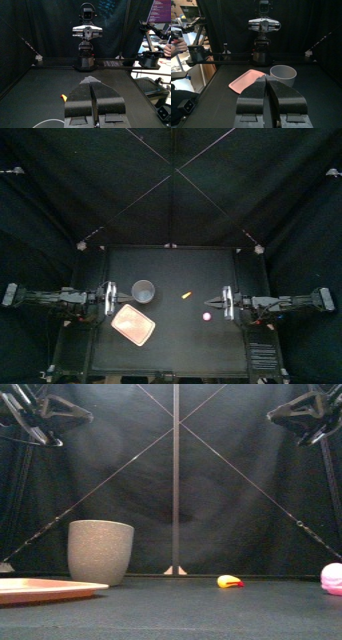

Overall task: Pick the shrimp then place it on the pink plate
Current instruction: Pick the shrimp

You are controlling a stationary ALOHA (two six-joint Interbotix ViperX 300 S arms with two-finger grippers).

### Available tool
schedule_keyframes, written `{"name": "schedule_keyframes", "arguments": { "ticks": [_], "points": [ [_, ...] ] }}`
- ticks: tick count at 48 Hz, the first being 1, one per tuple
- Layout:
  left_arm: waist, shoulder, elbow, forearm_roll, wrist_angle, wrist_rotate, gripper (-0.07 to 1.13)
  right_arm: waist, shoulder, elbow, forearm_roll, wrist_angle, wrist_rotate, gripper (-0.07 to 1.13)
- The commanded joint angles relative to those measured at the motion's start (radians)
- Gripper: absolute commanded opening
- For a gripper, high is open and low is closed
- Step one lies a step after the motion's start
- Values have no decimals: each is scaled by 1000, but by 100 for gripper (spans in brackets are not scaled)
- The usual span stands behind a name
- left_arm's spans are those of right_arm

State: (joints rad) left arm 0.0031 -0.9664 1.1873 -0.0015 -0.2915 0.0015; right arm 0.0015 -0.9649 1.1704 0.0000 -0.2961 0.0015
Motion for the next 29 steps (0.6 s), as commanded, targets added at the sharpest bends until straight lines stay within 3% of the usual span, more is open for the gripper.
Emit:
{"name": "schedule_keyframes", "arguments": {
  "ticks": [1,16,21,29],
  "points": [
    [15,14,-8,-2,0,-5,1,-15,35,-3,3,-2,5,1],
    [31,14,-3,-6,0,-3,2,-143,264,-58,-15,34,8,7],
    [35,14,-3,-6,0,-5,2,-163,337,-87,-32,54,11,23],
    [38,14,-3,-8,0,-3,2,-175,423,-117,-11,55,14,65]
  ]
}}
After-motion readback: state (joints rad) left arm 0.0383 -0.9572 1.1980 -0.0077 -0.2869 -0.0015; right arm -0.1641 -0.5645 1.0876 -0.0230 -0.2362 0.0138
